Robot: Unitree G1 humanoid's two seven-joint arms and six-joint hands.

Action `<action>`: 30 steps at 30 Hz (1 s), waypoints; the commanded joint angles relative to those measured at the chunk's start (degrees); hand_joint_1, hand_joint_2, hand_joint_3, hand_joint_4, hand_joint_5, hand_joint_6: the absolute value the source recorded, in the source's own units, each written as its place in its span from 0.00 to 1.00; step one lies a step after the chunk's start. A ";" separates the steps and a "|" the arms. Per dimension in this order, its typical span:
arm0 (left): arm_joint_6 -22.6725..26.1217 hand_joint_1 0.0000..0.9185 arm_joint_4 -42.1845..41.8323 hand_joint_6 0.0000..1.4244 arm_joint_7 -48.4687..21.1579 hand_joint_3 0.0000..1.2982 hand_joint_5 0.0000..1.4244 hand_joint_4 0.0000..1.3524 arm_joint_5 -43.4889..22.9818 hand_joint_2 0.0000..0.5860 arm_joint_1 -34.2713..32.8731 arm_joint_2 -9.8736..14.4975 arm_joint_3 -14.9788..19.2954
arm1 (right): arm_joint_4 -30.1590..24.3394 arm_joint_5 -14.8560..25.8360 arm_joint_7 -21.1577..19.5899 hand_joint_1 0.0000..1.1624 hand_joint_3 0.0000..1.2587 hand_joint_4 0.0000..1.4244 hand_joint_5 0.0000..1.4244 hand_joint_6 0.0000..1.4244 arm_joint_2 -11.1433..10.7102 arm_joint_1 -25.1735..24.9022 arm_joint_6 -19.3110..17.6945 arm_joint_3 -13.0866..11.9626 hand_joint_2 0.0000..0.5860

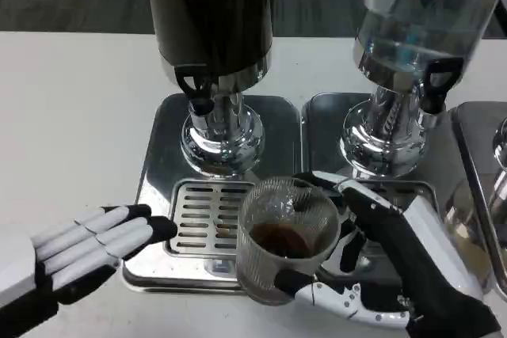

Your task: Grasp the cup under the faucet to collect the drink, then remove the cup.

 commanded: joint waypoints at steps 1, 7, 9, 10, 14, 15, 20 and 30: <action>-0.04 0.00 -1.37 0.03 1.17 0.00 0.00 0.00 -0.08 0.18 0.99 1.05 -0.46 | -2.21 2.03 -0.36 0.58 0.35 0.39 0.51 0.66 0.38 -0.27 -1.54 -0.66 0.49; 0.28 0.00 -1.97 0.03 1.45 0.00 0.00 0.00 -0.16 0.18 1.66 1.10 -0.35 | -2.36 1.96 -0.13 0.57 0.35 0.39 0.52 0.66 0.47 -0.28 -1.42 -0.41 0.50; 0.41 0.00 -2.02 0.03 1.64 0.00 0.00 0.00 -0.22 0.18 1.73 1.20 -0.32 | -2.52 2.00 -0.10 0.57 0.36 0.39 0.52 0.66 0.38 -0.16 -1.46 -0.53 0.50; 0.41 0.00 -2.06 0.03 1.72 0.00 0.00 0.00 -0.22 0.18 1.79 1.23 -0.30 | -2.56 1.97 -0.14 0.57 0.36 0.39 0.52 0.66 0.34 -0.11 -1.53 -0.59 0.51; 0.47 0.00 -2.25 0.03 1.92 0.00 0.00 0.00 -0.13 0.18 2.02 1.25 -0.38 | -2.66 2.32 0.05 0.57 0.36 0.40 0.52 0.67 0.33 0.06 -1.40 -0.61 0.51; 0.48 0.00 -2.32 0.03 1.94 0.00 0.00 0.00 -0.12 0.18 2.06 1.20 -0.40 | -2.66 2.21 0.03 0.57 0.36 0.40 0.52 0.67 0.27 0.07 -1.46 -0.61 0.51; 0.65 0.00 -2.41 0.03 1.96 0.00 0.00 0.00 -0.12 0.18 2.20 1.15 -0.53 | -2.62 2.39 0.28 0.57 0.36 0.40 0.52 0.67 0.27 0.08 -1.39 -0.73 0.51; 0.52 0.00 -2.27 0.03 1.98 0.00 0.00 0.00 0.05 0.18 2.08 1.28 -0.39 | -2.93 2.68 0.66 0.57 0.36 0.40 0.52 0.68 0.12 -0.03 -1.39 -0.88 0.51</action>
